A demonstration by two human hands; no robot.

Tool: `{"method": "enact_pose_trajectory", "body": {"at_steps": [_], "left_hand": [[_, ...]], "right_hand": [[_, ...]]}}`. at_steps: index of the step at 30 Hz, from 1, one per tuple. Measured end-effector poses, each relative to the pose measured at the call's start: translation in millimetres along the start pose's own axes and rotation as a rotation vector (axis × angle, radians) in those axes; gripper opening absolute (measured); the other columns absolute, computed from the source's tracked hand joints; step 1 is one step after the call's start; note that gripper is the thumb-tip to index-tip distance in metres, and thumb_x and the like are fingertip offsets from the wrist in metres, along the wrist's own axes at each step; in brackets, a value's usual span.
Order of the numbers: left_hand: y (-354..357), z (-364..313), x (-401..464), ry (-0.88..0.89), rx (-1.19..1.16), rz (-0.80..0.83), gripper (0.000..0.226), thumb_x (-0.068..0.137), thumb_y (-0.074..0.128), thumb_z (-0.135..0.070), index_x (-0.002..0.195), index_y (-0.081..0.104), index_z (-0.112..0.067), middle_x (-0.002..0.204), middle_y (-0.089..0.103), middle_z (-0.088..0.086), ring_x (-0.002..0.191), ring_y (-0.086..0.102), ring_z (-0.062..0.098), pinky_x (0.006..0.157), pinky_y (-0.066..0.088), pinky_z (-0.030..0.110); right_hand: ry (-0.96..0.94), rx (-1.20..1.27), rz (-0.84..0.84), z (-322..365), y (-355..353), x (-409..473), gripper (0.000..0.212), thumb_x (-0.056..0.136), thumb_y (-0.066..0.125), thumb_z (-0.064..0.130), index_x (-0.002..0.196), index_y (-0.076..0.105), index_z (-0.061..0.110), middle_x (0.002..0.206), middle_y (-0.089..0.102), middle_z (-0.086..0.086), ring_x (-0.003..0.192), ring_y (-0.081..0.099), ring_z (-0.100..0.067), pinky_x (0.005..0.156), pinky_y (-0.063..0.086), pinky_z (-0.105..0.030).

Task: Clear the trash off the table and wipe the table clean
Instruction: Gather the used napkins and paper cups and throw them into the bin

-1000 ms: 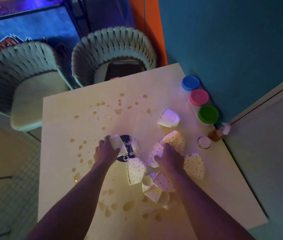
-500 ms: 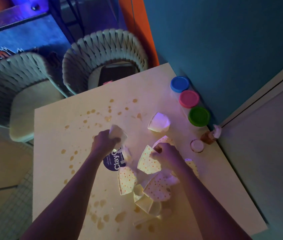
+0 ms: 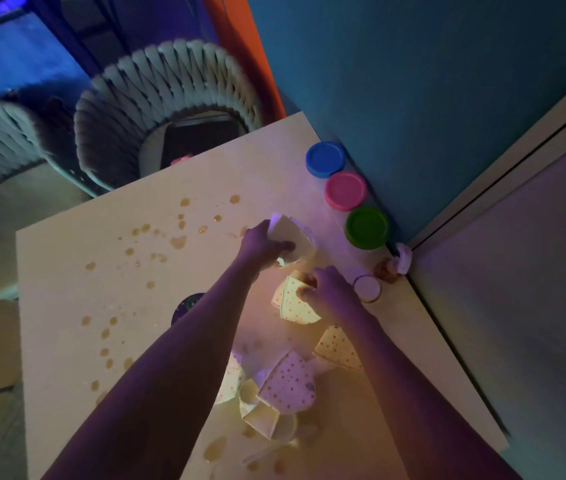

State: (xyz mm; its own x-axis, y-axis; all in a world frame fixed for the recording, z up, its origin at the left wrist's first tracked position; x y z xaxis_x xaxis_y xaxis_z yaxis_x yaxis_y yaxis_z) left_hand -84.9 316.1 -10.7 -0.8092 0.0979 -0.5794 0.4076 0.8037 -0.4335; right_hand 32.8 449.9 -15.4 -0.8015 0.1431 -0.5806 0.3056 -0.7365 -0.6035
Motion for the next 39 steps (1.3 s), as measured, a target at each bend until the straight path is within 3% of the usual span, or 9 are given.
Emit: {"method": "enact_pose_trajectory", "body": {"at_steps": [2,4,7,13,18,24,28,31,39], "left_hand": [[5.4,3.7,12.9,-0.012,0.087,-0.04,0.083,0.054,0.086,-0.032,0.132,0.06,-0.025,0.118,0.059,0.012,0.104,0.062,0.03,0.079,0.061,0.046],[12.8,2.8,22.1,-0.009,0.145,-0.04,0.094,0.047,0.086,-0.041,0.135,0.056,-0.028,0.118,0.059,0.01,0.104,0.062,0.03,0.086,0.059,0.049],[19.2,-2.5,24.5,-0.021,0.154,-0.032,0.086,0.043,0.083,-0.046,0.124,0.061,-0.026,0.109,0.07,0.006,0.098,0.067,0.028,0.084,0.06,0.048],[20.1,2.1,28.0,-0.09,0.011,-0.059,0.046,0.062,0.093,-0.029,0.102,0.069,-0.024,0.102,0.073,0.008,0.094,0.069,0.028,0.085,0.061,0.048],[12.0,8.7,21.1,-0.097,-0.132,-0.062,0.05,0.074,0.087,-0.016,0.12,0.069,-0.008,0.108,0.072,0.011,0.091,0.069,0.025,0.069,0.058,0.034],[-9.1,27.2,-9.7,-0.019,-0.224,-0.123,0.049,0.083,0.08,-0.019,0.128,0.064,-0.009,0.104,0.069,0.004,0.093,0.067,0.022,0.073,0.058,0.034],[-24.2,39.6,-38.1,0.012,-0.189,-0.251,0.046,0.089,0.075,-0.025,0.13,0.062,-0.012,0.109,0.07,0.008,0.089,0.066,0.022,0.08,0.059,0.042],[-36.0,45.6,-64.9,0.059,-0.139,-0.343,0.045,0.093,0.07,-0.029,0.133,0.057,-0.014,0.112,0.069,0.006,0.093,0.065,0.024,0.078,0.059,0.043],[-44.4,48.4,-137.2,0.174,-0.158,-0.363,0.022,0.095,0.065,-0.029,0.113,0.054,-0.021,0.096,0.067,0.0,0.082,0.066,0.019,0.058,0.056,0.037]], "right_hand": [[-0.01,-0.041,-0.041,-0.1,1.8,1.1,0.036,0.089,0.064,0.036,0.121,0.058,0.021,0.125,0.048,-0.007,0.11,0.059,-0.031,0.091,0.048,-0.038],[-0.021,-0.055,-0.086,-1.3,2.5,3.6,0.036,0.087,0.066,0.034,0.119,0.055,0.02,0.123,0.046,-0.007,0.108,0.059,-0.033,0.089,0.048,-0.039],[-0.038,-0.057,-0.147,-4.4,2.6,5.7,0.045,0.083,0.072,0.033,0.119,0.05,0.017,0.122,0.045,-0.009,0.107,0.059,-0.036,0.085,0.048,-0.04],[-0.076,-0.007,-0.176,-8.6,3.3,13.1,0.07,0.079,0.079,0.036,0.132,0.038,0.019,0.13,0.046,-0.007,0.114,0.058,-0.033,0.085,0.05,-0.041],[-0.066,-0.019,-0.101,-8.7,8.3,20.7,0.064,0.081,0.076,0.038,0.134,0.043,0.025,0.131,0.056,-0.002,0.118,0.058,-0.029,0.088,0.048,-0.039],[-0.002,0.115,-0.026,-9.2,8.4,24.7,0.059,0.079,0.077,0.031,0.129,0.046,0.028,0.129,0.062,0.0,0.113,0.061,-0.026,0.087,0.049,-0.035],[0.015,0.213,-0.017,-7.3,2.7,20.7,0.051,0.081,0.076,0.027,0.122,0.045,0.028,0.122,0.062,-0.005,0.1,0.063,-0.026,0.073,0.053,-0.035],[-0.019,0.272,-0.057,-1.4,-6.8,12.3,0.049,0.083,0.075,0.025,0.123,0.045,0.025,0.122,0.06,-0.007,0.093,0.059,-0.022,0.059,0.045,-0.027],[-0.125,0.498,-0.224,18.3,-25.4,-35.8,0.049,0.079,0.079,0.021,0.117,0.047,0.024,0.108,0.064,-0.002,0.091,0.065,-0.021,0.066,0.052,-0.03]]}}
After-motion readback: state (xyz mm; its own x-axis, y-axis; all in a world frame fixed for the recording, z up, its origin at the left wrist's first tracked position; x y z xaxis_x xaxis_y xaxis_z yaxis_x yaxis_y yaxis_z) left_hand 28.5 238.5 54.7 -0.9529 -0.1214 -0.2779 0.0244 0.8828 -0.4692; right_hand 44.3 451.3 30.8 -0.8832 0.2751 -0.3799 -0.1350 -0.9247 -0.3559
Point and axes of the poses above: each hand's wrist, its own x-axis towards the middle knuckle, its own y-axis out of the palm, z = x × y, the point moved 6 cm from there along x, towards the middle knuckle
